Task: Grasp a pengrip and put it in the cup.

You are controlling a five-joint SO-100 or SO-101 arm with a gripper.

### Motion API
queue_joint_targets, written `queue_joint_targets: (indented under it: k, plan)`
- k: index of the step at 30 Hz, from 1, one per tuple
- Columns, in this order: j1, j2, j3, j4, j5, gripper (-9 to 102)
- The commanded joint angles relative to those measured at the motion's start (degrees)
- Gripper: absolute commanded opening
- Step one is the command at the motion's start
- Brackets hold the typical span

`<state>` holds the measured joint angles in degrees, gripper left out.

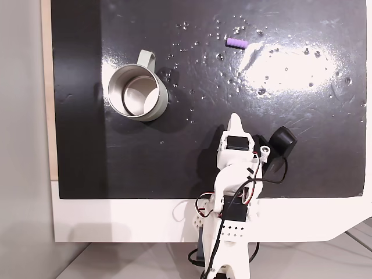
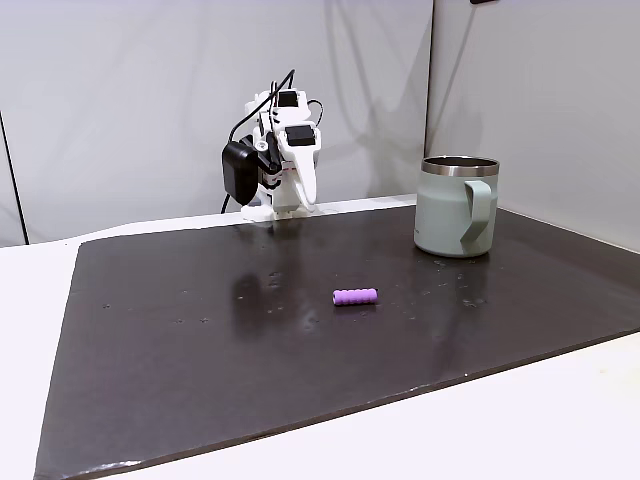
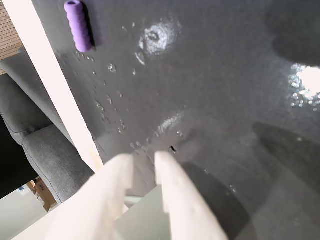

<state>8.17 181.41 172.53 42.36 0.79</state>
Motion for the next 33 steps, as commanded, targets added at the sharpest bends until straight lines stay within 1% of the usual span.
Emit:
queue_joint_targets:
  k: [1,16,19,21,24,27,33]
  plan:
    - [-0.26,0.7,-0.35,0.18,-1.49,0]
    - [-0.26,0.7,-0.79,-0.53,-0.53,0]
    - [0.18,0.7,-6.06,-0.53,2.02,0]
    - [-1.93,-0.18,-9.93,-0.53,1.85,0]
    - [-5.45,-6.59,-16.61,-1.41,2.02,0]
    - [-7.38,-17.05,-24.96,-2.72,3.43,0]
    - [-8.0,-39.73,-44.21,-2.72,6.59,0]
